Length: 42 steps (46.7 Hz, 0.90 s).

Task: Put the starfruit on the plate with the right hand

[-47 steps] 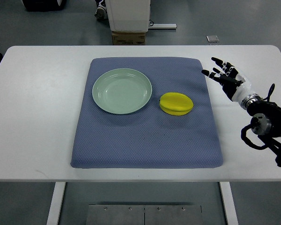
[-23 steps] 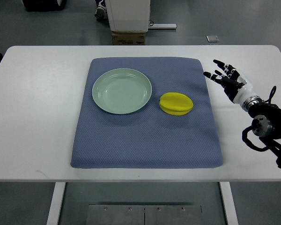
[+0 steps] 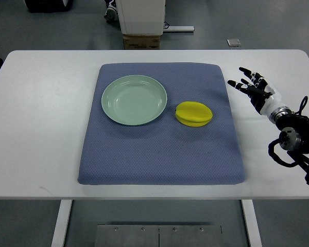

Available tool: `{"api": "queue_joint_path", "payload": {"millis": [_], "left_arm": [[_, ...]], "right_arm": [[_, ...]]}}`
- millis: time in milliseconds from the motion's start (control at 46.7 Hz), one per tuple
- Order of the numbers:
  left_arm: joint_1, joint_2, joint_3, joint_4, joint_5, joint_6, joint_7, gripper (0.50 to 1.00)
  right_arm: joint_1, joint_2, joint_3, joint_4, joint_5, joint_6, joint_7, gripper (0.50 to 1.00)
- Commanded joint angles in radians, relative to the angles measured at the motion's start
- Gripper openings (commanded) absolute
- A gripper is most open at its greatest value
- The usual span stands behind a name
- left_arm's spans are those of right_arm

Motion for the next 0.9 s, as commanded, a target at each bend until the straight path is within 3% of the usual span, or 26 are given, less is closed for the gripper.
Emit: {"api": "queue_joint_path", "payload": {"millis": [0, 877], "left_arm": [[0.000, 0.000, 0.000, 0.000, 0.000, 0.000, 0.000, 1.000], [0.000, 0.000, 0.000, 0.000, 0.000, 0.000, 0.000, 1.000]], "right_arm": [[0.001, 0.002, 0.001, -0.009, 0.000, 0.000, 0.000, 1.000], [0.007, -0.001, -0.006, 0.000, -0.077, 0.044, 0.021, 1.000]]}}
